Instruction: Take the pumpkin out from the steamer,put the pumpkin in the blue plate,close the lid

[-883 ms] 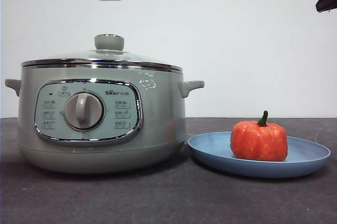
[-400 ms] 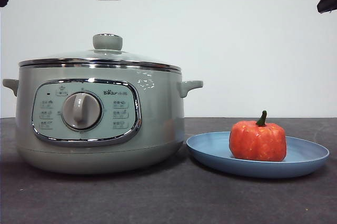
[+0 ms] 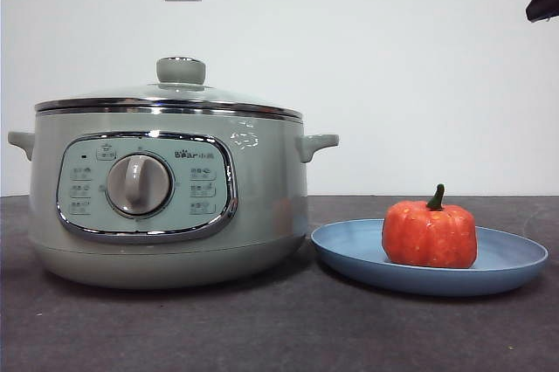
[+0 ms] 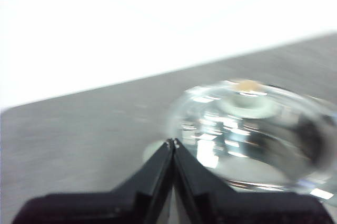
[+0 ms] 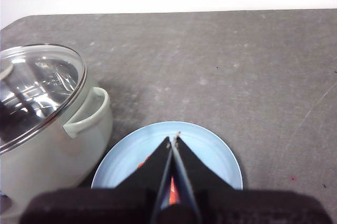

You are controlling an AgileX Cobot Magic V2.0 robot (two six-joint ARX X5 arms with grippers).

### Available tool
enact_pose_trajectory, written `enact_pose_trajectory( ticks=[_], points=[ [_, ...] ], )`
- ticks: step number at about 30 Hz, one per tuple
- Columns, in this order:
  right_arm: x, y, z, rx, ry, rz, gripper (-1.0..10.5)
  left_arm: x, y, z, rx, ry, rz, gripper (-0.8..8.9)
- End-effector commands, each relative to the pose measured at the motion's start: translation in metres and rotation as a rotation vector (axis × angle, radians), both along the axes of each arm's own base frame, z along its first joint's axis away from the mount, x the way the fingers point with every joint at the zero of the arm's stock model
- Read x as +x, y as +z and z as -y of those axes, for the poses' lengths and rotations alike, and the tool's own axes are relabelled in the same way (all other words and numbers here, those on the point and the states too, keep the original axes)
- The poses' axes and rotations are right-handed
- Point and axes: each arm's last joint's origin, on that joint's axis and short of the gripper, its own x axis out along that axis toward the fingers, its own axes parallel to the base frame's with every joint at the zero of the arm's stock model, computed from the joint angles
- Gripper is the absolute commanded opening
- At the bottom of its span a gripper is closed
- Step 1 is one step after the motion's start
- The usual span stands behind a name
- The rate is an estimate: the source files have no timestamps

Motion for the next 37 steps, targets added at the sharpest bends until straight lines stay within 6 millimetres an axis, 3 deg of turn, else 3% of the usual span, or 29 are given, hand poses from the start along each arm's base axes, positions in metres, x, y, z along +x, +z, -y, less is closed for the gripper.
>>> enact_pose_trajectory(
  ticks=[1, 9, 12, 37],
  points=[
    [0.000, -0.001, 0.000, 0.009, -0.006, -0.002, -0.2, 0.009, -0.028, -0.003, -0.016, 0.093, 0.017, -0.03],
    [0.000, -0.002, 0.000, 0.009, -0.006, -0.002, -0.2, 0.037, -0.113, -0.007, -0.039, 0.187, -0.040, -0.03],
    [0.000, -0.001, 0.000, 0.009, -0.006, -0.002, -0.2, 0.042, -0.135, -0.007, -0.084, 0.193, -0.096, -0.03],
    [0.000, -0.002, 0.000, 0.004, -0.006, -0.010, -0.2, 0.042, -0.135, -0.007, -0.103, 0.196, -0.091, -0.03]
  ],
)
